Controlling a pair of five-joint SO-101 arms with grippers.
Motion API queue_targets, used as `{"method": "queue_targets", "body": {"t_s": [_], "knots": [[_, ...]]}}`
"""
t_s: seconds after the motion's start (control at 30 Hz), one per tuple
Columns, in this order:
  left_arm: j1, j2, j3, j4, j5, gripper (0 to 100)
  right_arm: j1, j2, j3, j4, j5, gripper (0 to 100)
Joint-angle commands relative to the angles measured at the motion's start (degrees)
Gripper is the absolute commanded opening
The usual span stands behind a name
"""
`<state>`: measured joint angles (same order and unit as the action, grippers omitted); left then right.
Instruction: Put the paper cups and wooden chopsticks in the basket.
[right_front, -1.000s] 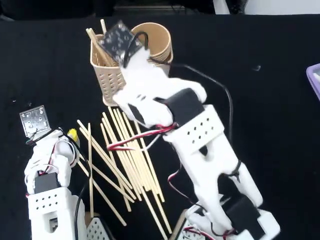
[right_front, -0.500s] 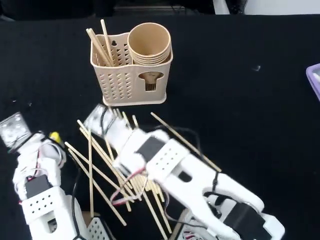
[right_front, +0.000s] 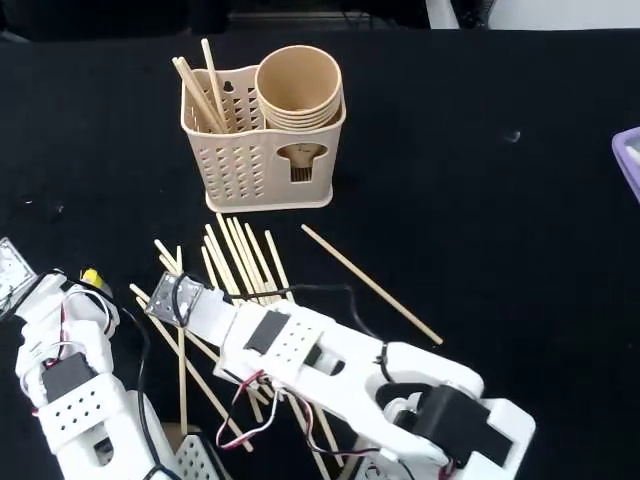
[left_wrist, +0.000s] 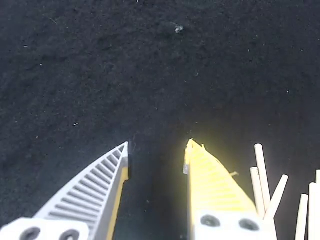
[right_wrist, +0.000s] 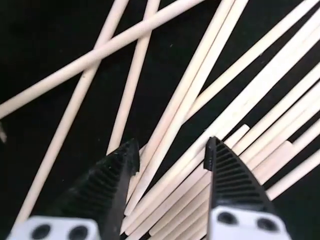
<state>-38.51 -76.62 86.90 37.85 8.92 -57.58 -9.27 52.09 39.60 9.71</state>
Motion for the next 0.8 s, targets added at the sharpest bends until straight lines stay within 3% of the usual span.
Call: {"method": "queue_targets", "body": {"t_s": [0.0,0.07,0.23,0.47,0.77], "knots": [[-0.5,-0.7,-3.7,-1.1,0.3,19,-0.6,1.0,-3.2,1.3,0.6,12.0],[-0.4,-0.7,-3.7,-1.1,0.2,19,0.3,0.7,-3.8,2.6,0.6,0.7],[-0.4,-0.7,-3.6,-1.1,0.1,19,5.7,0.7,-4.4,6.5,1.3,1.2],[-0.3,-0.7,-3.6,-1.1,0.1,19,14.3,-6.2,-1.5,9.9,8.0,1.0],[-0.3,-0.7,-3.6,-1.1,0.1,19,15.3,-22.2,6.9,10.1,9.8,1.2]]}}
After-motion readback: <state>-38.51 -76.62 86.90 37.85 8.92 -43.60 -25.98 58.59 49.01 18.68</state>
